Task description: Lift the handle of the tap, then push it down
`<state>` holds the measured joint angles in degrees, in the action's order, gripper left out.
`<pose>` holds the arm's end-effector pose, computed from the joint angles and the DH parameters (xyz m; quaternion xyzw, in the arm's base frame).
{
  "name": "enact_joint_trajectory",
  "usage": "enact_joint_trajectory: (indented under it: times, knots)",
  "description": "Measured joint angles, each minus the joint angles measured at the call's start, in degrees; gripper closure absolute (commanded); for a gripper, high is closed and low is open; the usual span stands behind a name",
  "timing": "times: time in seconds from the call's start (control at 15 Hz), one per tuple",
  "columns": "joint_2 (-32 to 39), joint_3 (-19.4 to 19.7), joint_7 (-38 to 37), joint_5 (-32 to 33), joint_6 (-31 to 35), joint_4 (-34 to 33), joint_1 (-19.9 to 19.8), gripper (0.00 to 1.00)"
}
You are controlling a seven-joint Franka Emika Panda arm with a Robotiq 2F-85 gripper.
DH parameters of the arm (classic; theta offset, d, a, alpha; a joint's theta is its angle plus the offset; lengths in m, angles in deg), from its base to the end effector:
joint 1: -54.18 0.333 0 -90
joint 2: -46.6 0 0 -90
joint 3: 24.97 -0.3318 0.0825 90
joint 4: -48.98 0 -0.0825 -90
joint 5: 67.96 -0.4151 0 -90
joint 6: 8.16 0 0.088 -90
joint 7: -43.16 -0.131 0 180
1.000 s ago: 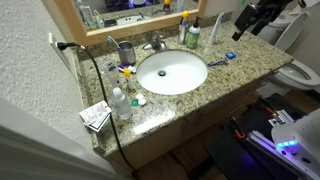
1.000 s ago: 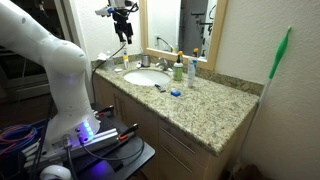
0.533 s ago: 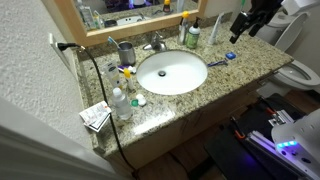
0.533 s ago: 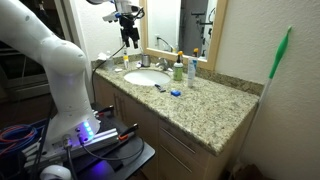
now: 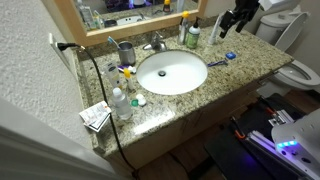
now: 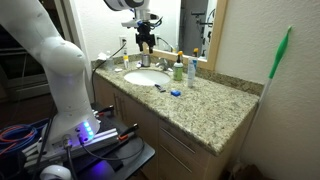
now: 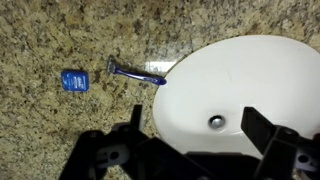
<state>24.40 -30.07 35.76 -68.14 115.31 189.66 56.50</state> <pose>0.4506 0.0589 0.4224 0.9990 -0.0032 0.0444 0.0099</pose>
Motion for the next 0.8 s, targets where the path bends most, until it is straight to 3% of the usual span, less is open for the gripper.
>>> enact_joint_trajectory:
  times: [0.4, 0.8]
  knots:
    - [-0.05, -0.01, -0.10, 0.59, 0.00, -0.07, 0.02, 0.00]
    - [1.99, 1.19, -4.60, 12.40, 3.09, -0.51, -4.60, 0.00]
